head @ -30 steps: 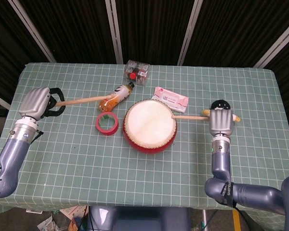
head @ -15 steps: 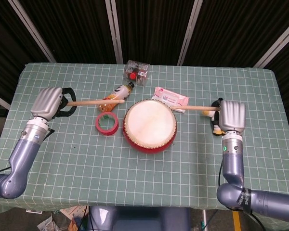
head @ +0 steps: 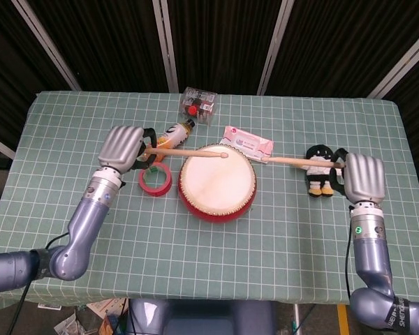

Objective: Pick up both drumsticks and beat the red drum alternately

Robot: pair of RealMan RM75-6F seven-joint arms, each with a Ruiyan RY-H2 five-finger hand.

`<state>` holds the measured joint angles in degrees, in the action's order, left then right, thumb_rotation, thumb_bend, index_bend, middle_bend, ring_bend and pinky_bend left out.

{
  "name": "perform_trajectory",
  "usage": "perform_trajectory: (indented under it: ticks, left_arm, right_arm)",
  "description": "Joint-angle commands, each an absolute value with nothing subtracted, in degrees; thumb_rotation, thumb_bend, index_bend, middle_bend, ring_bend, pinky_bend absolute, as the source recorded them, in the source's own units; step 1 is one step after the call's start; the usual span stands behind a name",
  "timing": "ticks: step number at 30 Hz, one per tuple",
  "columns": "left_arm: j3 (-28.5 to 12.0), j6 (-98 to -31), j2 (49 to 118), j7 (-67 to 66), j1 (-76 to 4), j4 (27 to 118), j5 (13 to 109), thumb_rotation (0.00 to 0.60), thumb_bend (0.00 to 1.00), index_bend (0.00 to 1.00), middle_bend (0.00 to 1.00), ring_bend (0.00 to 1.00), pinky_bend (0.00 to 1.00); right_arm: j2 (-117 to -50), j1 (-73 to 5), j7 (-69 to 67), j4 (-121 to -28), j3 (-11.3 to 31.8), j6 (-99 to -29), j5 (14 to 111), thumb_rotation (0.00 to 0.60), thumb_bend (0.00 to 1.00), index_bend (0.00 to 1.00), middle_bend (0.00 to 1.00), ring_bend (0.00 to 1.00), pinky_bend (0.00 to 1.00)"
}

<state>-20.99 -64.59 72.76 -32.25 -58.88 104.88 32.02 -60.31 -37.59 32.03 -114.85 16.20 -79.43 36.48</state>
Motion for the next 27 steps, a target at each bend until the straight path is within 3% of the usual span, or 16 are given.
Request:
perform_trajectory:
  ticks: [1,5,8,12,14,17,22,27]
  left_arm:
    - [-21.3,-66.0,76.6,-35.4,-62.1,102.5,29.8,0.600,0.55,0.78,1.00,1.00,1.00]
    - [-20.4,-66.0,81.1,-39.8,-65.5,98.6,26.4,0.600,0.55,0.78,1.00,1.00,1.00]
    - [-17.5,-66.1,84.0,-48.3,-68.8,94.9,21.4,0.600,0.56,0.78,1.00,1.00,1.00]
    - [-12.7,-67.9,85.3,-67.7,-74.8,93.6,5.9,0.600,0.57,0.78,1.00,1.00,1.00]
    - [-12.9,-69.9,85.2,-76.9,-78.3,94.1,-4.5,0.600,0.58,0.79,1.00,1.00,1.00]
    - [-14.5,-71.3,84.3,-80.9,-80.0,94.6,-10.6,0.600,0.58,0.79,1.00,1.00,1.00]
    - [-17.8,-71.1,81.7,-75.4,-78.0,96.3,-8.9,0.600,0.58,0.79,1.00,1.00,1.00]
    - [-21.1,-70.6,78.6,-60.1,-72.3,100.4,5.8,0.600,0.58,0.79,1.00,1.00,1.00]
  right_arm:
    - [-59.4,-36.8,30.8,-114.6,16.3,-78.3,37.0,0.600,0.67,1.00,1.00,1.00,1.00]
    - [-58.7,-36.1,29.3,-113.5,16.0,-76.8,37.4,0.600,0.67,1.00,1.00,1.00,1.00]
    - [-58.2,-35.5,28.1,-112.3,15.8,-75.5,37.4,0.600,0.67,1.00,1.00,1.00,1.00]
    - [-57.7,-34.8,26.7,-110.7,15.8,-73.8,36.8,0.600,0.67,1.00,1.00,1.00,1.00]
    - [-57.3,-34.5,26.2,-110.2,15.7,-73.2,36.8,0.600,0.67,1.00,1.00,1.00,1.00]
    - [-56.9,-34.1,25.5,-110.0,15.6,-72.7,37.0,0.600,0.67,1.00,1.00,1.00,1.00]
    - [-56.7,-33.7,25.0,-110.5,15.6,-72.6,37.7,0.600,0.67,1.00,1.00,1.00,1.00]
    - [-57.0,-33.5,25.6,-111.7,15.4,-73.7,38.7,0.600,0.67,1.00,1.00,1.00,1.00]
